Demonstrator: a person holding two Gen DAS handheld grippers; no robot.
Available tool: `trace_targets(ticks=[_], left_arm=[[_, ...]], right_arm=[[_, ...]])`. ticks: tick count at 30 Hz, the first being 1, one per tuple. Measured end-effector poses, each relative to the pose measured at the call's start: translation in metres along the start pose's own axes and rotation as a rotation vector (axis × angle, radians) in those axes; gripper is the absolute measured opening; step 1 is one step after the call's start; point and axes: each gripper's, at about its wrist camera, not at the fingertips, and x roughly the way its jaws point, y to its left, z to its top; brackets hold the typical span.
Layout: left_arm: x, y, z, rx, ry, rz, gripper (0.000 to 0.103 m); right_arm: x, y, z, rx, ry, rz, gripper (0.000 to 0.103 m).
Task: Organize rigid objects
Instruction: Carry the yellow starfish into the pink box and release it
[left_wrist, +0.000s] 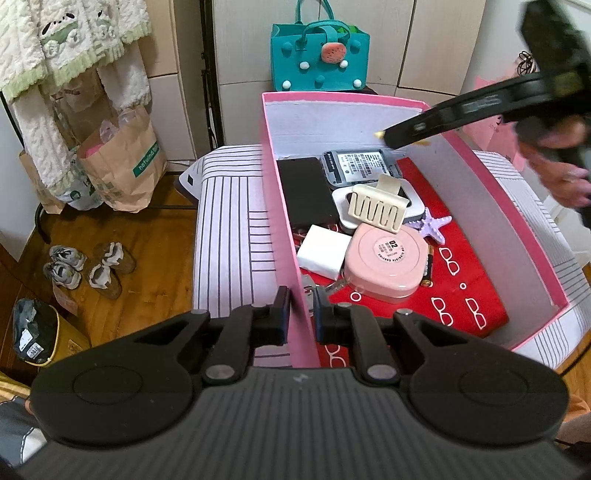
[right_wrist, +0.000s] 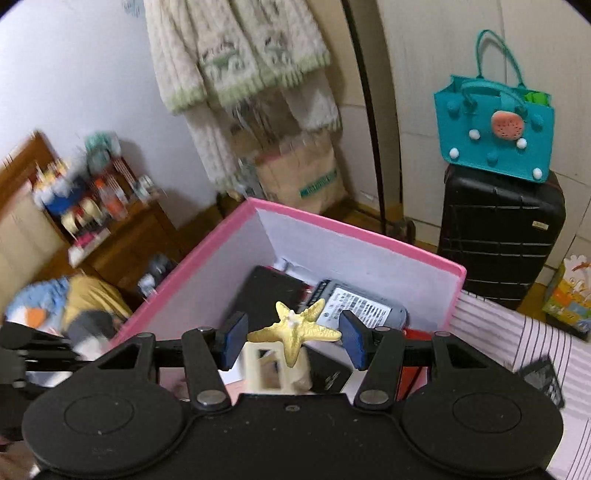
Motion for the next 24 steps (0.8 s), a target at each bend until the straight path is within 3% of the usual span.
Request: trace_targets(ticks=[7,11,15,19,24], left_arm=[[0.0,0.003,-0.003,-0.017,-0.017,-0.009,0.012],[-0.001,0.003,-0.003,-0.03,-0.018,-0.007,0.012],[0.0,0.003,-0.003,-0.034,-0.019,-0.006,0.012],[-0.001,0.003,-0.005,-0.042,-0.028,-0.007,0.012],[-0.002,0.004,-0.007,-0.051,-0.036,-0.008,0.012]], right_arm=[[0.03,0.027,0.007,-0.215,0.052,-0.155,0.06],[0.038,0.019,0.017,-0.18,0.062,-0.193,0.061],[0.009,0.017,0.01,-0.182,-0.024,-0.173,0.061],[-0.048,0.01,-0.009,-0.154,-0.141,-0.145,0.061],[-0.106,-0.01,-0.039,-0.086,-0.182,-0.137,0.061]])
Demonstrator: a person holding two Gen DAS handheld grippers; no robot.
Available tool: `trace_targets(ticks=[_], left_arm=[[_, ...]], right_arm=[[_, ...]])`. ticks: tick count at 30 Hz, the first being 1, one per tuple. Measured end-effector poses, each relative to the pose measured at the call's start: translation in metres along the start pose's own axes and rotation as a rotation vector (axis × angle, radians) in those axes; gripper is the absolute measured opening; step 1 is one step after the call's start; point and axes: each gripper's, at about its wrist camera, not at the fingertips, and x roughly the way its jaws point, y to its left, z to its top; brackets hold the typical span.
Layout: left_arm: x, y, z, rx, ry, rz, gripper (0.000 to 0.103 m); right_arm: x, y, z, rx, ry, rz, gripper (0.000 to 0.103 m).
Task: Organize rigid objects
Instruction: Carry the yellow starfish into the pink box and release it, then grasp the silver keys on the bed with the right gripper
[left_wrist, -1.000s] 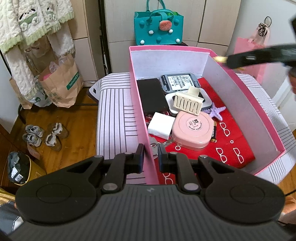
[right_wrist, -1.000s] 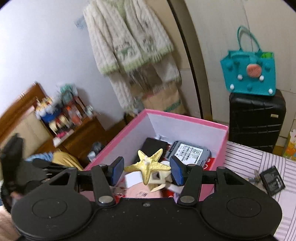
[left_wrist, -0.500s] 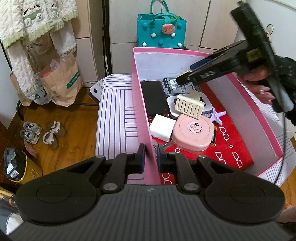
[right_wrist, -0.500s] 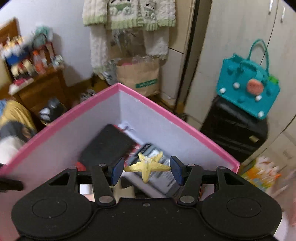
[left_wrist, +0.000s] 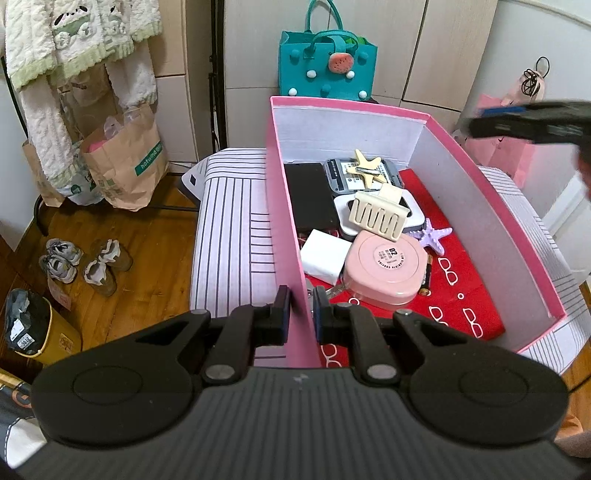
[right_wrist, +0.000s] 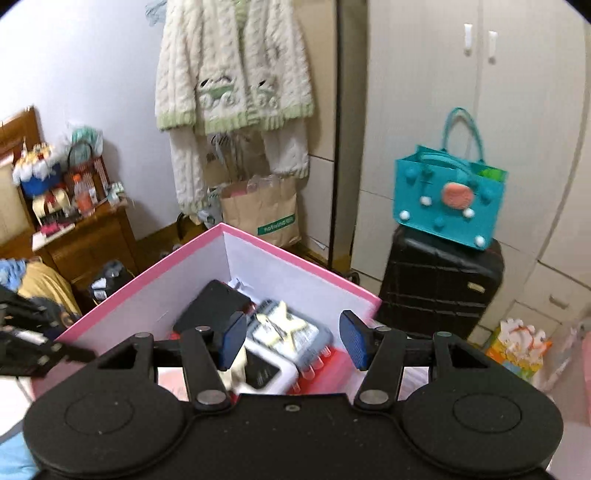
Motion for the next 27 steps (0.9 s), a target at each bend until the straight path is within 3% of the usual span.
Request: trace_targets(ticks=[6,12,18,25,27], left_arm=[[0.0,-0.001,-0.001,-0.005,-0.004,0.006,0.012],[-0.001,0.001,-0.005,-0.013,-0.025,0.0,0.012],[-0.002,0.004,-0.005,-0.013,-0.027,-0.001,0.012],[-0.001,0.004,-0.004,-0.024,-0.029,-0.005,0.012],[-0.001,0.004,-0.004,-0.022,-0.032,-0.011,0.012]], right_arm=[[-0.045,-0.04,-0.042,0.096,-0.031,-0.052,0.061],[-0.045,-0.08,-0.095,0.265,-0.061,-0.156,0.061],[-0.012,-0.114,-0.131,0.42,-0.034,-0.101,0.061],[0.032,-0.12,-0.145,0.472,-0.008,-0.014,0.052],[0.041,-0.116,-0.142,0.467,-0.031,-0.041,0.051]])
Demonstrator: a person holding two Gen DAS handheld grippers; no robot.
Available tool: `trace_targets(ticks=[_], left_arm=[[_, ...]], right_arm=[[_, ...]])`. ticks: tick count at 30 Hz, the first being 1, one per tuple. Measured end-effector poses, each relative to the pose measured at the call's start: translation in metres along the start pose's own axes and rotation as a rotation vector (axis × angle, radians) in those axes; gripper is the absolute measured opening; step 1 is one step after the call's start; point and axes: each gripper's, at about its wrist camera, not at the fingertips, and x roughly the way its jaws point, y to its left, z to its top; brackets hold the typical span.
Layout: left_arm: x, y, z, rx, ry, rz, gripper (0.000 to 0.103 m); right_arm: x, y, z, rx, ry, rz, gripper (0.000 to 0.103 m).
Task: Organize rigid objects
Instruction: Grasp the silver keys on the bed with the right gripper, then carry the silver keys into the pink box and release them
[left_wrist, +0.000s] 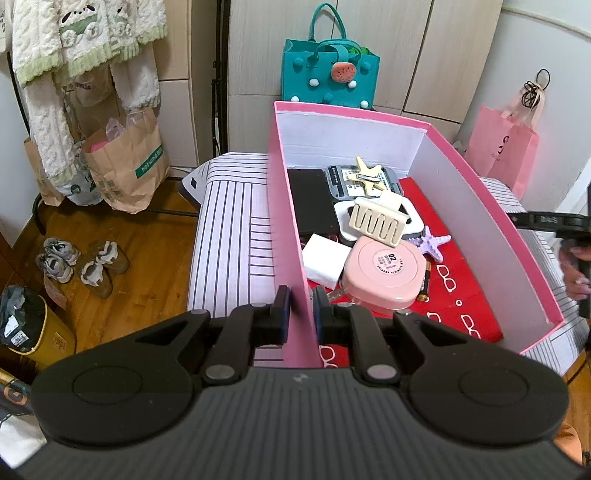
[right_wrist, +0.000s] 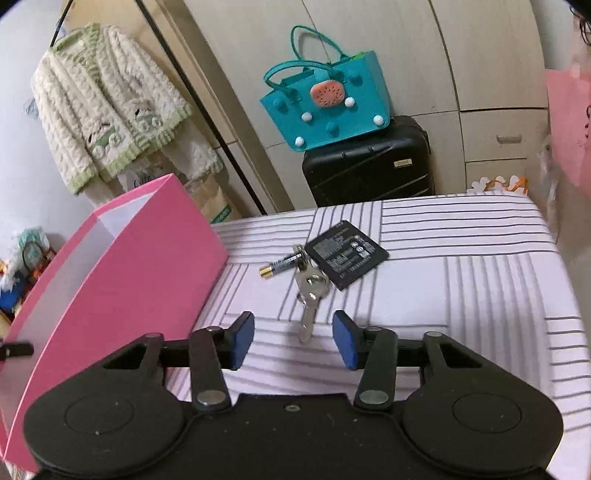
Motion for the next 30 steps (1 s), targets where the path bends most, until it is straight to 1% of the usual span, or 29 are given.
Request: trace_targets(ticks=[2,3,5,7,9,10,11,12,13,15,16,18,20,25,28,30], left_arm=[[-0.001,0.0,-0.001,0.006,-0.004,-0.003,0.012],[-0.001,0.0,-0.001,0.009,-0.006,-0.004,0.012],[-0.001,0.0,-0.001,0.011,-0.008,-0.008,0.012],[-0.001,0.002,-0.003,0.012,-0.009,-0.016,0.013],[0.0,0.003,-0.002,0.013,-0.007,-0.022,0.013],[-0.001,0.004,-0.002,0.014,-0.004,-0.024,0.013],[0.0,0.004,-0.001,0.015,0.002,-0.028,0.014],[0.0,0.005,0.0,0.017,0.008,-0.032,0.014],[0.001,0.005,0.001,0.02,0.013,-0.034,0.014],[0.001,0.003,0.001,0.032,0.018,-0.029,0.014],[0.001,0.003,0.002,0.037,0.02,-0.028,0.014],[0.002,0.002,0.002,0.042,0.021,-0.028,0.014],[0.002,0.002,0.002,0.042,0.02,-0.027,0.014],[0.002,0.002,0.002,0.037,0.02,-0.03,0.014],[0.001,0.003,0.002,0.039,0.021,-0.037,0.014],[0.002,0.004,0.002,0.038,0.022,-0.044,0.015]], right_arm=[[0.011,0.008,0.0,-0.056,-0.02,-0.053,0.051],[0.017,0.01,0.0,-0.062,-0.018,-0.076,0.051],[0.029,0.011,0.0,-0.058,-0.012,-0.094,0.05],[0.034,0.017,-0.002,-0.084,-0.046,-0.138,0.046],[0.037,0.028,-0.005,-0.146,-0.059,-0.214,0.03],[0.037,0.032,-0.007,-0.173,-0.07,-0.234,0.028],[0.035,0.034,-0.008,-0.186,-0.084,-0.229,0.027],[0.032,0.036,-0.009,-0.193,-0.101,-0.231,0.013],[0.028,0.038,-0.007,-0.204,-0.107,-0.227,0.005],[0.022,0.04,-0.003,-0.192,-0.079,-0.195,0.004],[0.016,0.041,-0.001,-0.17,-0.082,-0.176,0.004],[0.009,0.045,-0.001,-0.176,-0.082,-0.148,0.004],[-0.002,0.047,0.001,-0.146,-0.082,-0.105,0.004],[-0.033,0.061,0.013,-0.106,-0.099,-0.011,0.004],[-0.049,0.075,0.021,-0.107,-0.099,0.036,0.004],[-0.061,0.088,0.024,-0.141,-0.118,0.04,0.004]])
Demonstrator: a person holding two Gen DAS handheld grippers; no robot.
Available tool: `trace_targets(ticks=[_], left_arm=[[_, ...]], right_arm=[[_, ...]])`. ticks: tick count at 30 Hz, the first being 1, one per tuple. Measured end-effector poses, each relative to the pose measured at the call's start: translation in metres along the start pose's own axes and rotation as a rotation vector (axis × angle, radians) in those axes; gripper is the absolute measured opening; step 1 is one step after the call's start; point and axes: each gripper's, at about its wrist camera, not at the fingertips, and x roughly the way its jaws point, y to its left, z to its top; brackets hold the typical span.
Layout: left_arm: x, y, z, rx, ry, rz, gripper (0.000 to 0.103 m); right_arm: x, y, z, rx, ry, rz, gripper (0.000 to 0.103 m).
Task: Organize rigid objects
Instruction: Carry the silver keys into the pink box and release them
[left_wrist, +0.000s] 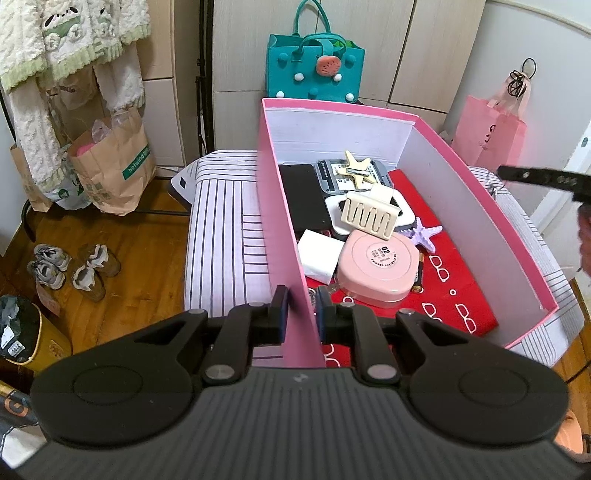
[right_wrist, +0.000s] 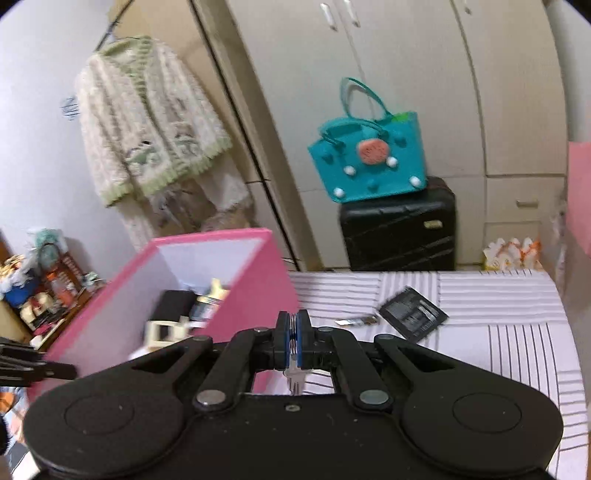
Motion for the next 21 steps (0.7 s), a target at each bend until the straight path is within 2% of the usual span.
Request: trace_targets(ticks=[7,10,15,21], left_arm=[[0.0,-0.001,0.0,0.013,0.005,0.001,0.015],[0.001,0.001,0.001,0.011,0.01,-0.008,0.015],[0.003,0.001,0.004,0.018,0.026,-0.013,0.015],[0.004,0.002,0.005,0.014,0.038,-0.023,0.015]], right_arm=[[-0.038,0.047,0.025,-0.089,-0.066,0.053,0.004],[-0.046,0.067,0.04,-0.113,-0.066,0.108,0.004],[-0.04,0.098,0.051,-0.15,-0.016,0.227,0.004],[0.001,0.125,0.042,-0.145,0.107,0.362,0.004]])
